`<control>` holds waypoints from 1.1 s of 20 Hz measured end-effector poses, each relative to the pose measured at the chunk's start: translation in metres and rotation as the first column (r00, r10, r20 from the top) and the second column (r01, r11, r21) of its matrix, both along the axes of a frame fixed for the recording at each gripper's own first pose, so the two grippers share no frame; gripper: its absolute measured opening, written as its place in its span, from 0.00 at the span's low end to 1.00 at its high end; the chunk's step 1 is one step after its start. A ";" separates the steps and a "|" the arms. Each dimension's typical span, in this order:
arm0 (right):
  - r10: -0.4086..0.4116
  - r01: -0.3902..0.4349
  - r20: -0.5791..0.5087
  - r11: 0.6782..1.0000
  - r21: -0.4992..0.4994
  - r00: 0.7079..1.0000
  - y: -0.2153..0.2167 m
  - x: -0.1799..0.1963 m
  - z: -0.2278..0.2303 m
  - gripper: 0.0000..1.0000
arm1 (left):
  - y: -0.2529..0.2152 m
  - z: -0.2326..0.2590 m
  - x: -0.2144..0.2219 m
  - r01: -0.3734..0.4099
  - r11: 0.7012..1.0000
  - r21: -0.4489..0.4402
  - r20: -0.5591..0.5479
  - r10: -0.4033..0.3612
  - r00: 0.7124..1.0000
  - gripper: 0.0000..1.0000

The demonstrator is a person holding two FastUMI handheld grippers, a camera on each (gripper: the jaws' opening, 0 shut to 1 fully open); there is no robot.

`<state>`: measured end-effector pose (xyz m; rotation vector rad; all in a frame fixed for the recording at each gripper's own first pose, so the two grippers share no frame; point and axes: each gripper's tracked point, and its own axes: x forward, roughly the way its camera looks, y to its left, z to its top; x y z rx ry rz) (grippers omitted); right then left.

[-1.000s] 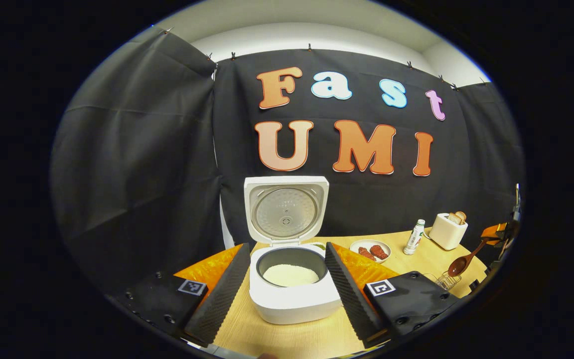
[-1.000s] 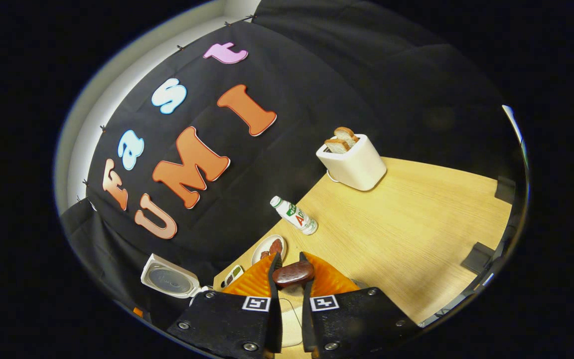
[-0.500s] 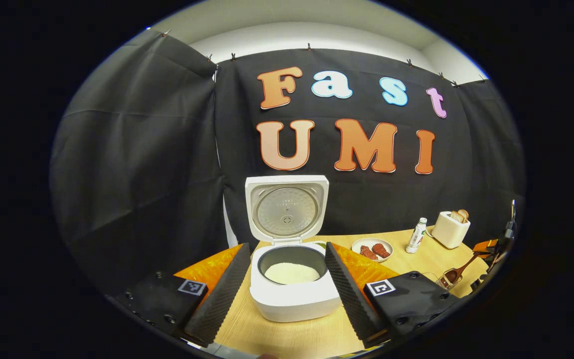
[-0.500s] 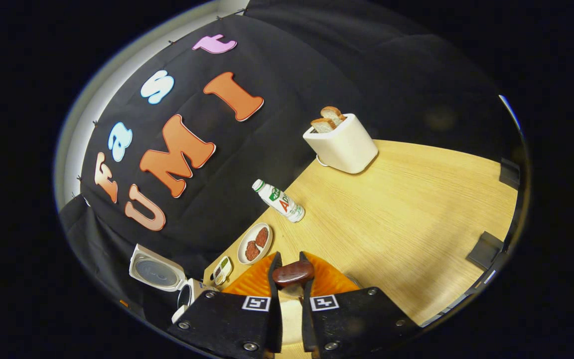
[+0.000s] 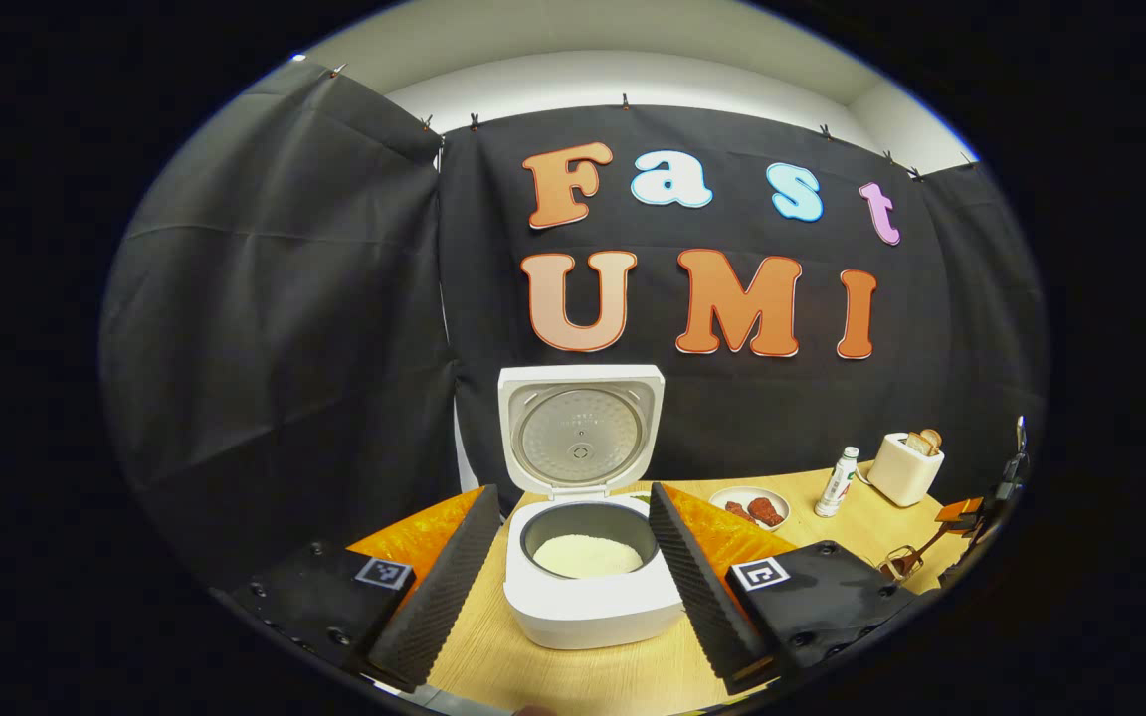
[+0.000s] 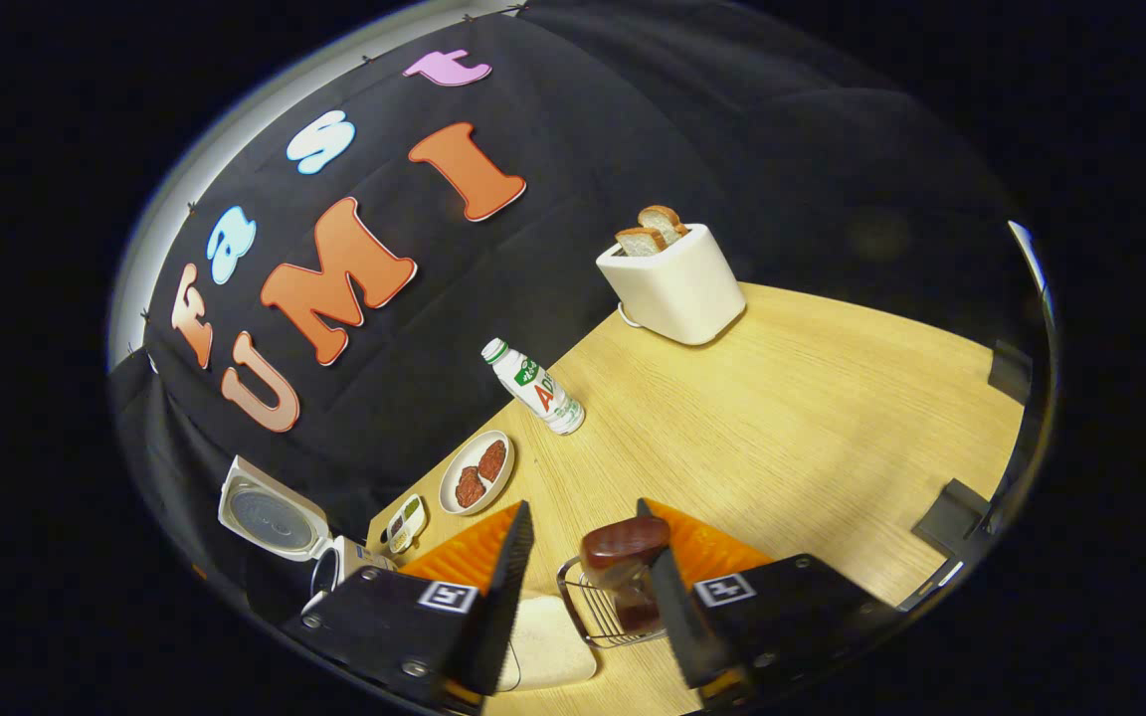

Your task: Close the left gripper, press the button to open the rice cooker; take a wooden spoon from the chopstick holder with the right hand, scoop a spoonful of rice and pour it into the rice cooker, then put the wooden spoon back into the chopstick holder.

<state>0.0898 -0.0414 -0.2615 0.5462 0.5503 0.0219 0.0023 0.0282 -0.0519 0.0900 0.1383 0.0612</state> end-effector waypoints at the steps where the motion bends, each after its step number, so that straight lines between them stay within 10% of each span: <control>1: -0.003 0.003 0.002 1.000 -0.017 1.000 -0.002 0.001 0.003 0.69 | 0.002 0.002 0.002 -0.004 1.000 -0.004 0.003 0.004 1.000 1.00; 2: -0.008 0.008 0.013 1.000 -0.030 1.000 -0.005 0.003 0.009 0.94 | 0.002 0.007 0.003 -0.004 1.000 -0.011 0.009 0.004 1.000 1.00; 17: -0.069 0.134 0.265 0.963 -0.234 0.962 -0.036 -0.002 0.144 0.95 | 0.001 0.127 0.109 0.028 0.992 -0.122 0.084 -0.018 0.996 1.00; 22: -0.069 0.133 0.281 0.968 -0.214 0.957 -0.026 -0.011 0.156 0.95 | -0.004 0.168 0.163 0.022 1.000 -0.014 0.123 -0.020 0.992 1.00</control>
